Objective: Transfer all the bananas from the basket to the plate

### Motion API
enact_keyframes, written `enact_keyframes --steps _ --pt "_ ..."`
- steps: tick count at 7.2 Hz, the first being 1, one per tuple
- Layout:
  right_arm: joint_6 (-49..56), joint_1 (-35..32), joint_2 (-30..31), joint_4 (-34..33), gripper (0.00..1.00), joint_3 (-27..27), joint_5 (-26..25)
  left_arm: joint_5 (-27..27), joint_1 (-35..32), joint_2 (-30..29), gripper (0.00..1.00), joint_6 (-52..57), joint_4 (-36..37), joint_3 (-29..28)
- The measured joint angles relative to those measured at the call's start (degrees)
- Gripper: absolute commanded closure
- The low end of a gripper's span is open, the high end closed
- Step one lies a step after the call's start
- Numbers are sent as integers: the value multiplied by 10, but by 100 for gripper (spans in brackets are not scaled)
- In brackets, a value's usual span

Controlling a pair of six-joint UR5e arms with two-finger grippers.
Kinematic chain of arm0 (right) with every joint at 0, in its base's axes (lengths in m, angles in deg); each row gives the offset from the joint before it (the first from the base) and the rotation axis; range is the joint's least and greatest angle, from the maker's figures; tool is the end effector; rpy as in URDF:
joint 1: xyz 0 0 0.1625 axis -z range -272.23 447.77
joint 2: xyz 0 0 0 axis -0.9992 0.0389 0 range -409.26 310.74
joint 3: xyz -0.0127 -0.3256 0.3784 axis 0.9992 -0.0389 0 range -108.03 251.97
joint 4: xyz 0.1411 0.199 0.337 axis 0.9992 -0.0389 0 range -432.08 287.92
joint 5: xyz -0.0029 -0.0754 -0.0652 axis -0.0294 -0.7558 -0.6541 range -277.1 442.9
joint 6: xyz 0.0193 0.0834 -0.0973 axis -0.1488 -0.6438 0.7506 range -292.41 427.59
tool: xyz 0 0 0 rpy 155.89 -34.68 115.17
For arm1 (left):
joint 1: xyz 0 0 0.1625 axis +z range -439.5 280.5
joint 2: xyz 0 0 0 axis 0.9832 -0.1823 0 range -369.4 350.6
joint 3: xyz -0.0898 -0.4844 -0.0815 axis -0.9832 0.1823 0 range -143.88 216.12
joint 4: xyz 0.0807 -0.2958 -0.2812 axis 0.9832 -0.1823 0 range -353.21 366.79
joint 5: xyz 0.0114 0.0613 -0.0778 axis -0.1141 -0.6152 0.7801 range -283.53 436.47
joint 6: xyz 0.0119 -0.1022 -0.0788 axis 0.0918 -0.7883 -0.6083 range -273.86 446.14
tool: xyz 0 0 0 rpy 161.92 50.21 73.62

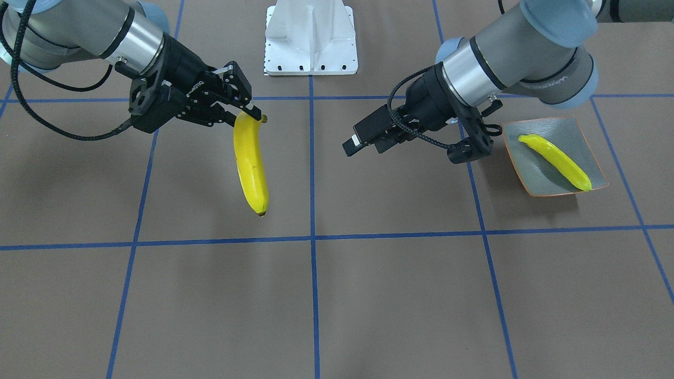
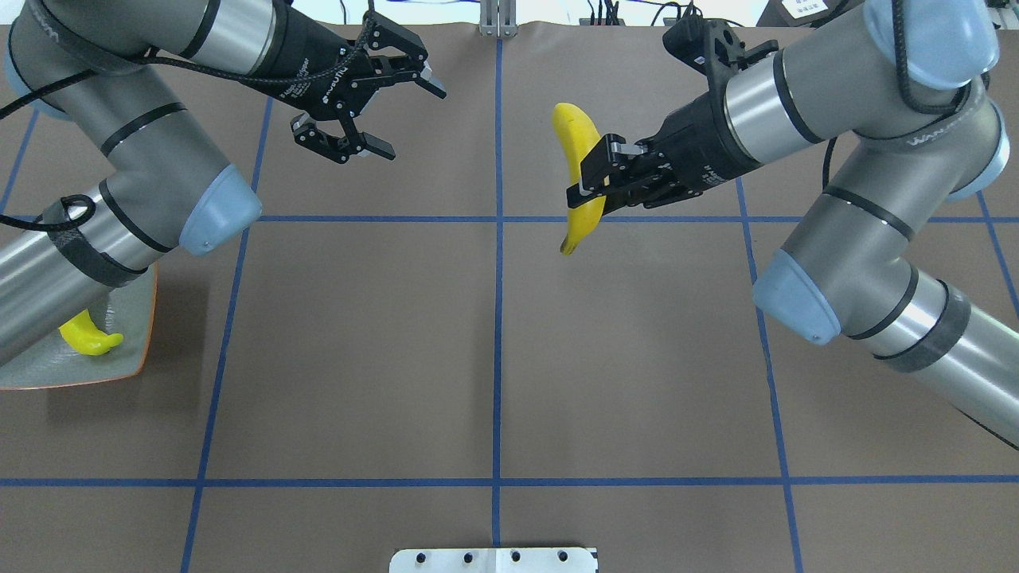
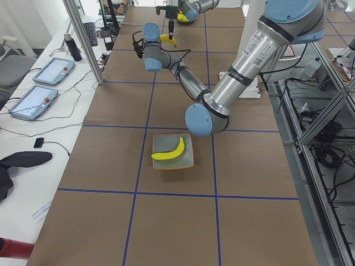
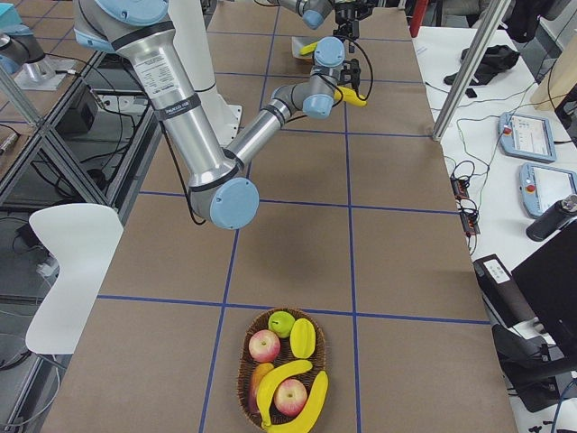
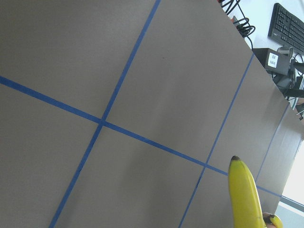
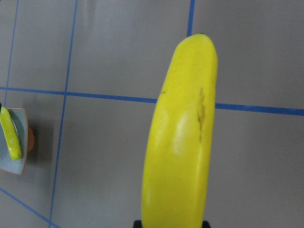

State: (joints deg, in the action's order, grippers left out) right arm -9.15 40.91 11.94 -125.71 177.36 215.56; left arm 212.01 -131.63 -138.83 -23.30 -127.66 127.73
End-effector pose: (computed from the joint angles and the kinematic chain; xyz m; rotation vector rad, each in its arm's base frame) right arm -0.4000 -0.4933 0.2426 0.1345 -1.4439 -0.0433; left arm 0.4053 -0.5877 0.1972 -0.2149 1.5143 -0.4069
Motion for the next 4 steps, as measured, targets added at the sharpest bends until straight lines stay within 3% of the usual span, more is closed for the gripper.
enact_keyframes --steps 2,4 --pt "-58 44 -1 66 100 1 -59 -2 2 -12 6 -36 -22 -11" --pt "-81 56 -2 89 100 3 -77 -39 19 -17 6 -91 -78 -27"
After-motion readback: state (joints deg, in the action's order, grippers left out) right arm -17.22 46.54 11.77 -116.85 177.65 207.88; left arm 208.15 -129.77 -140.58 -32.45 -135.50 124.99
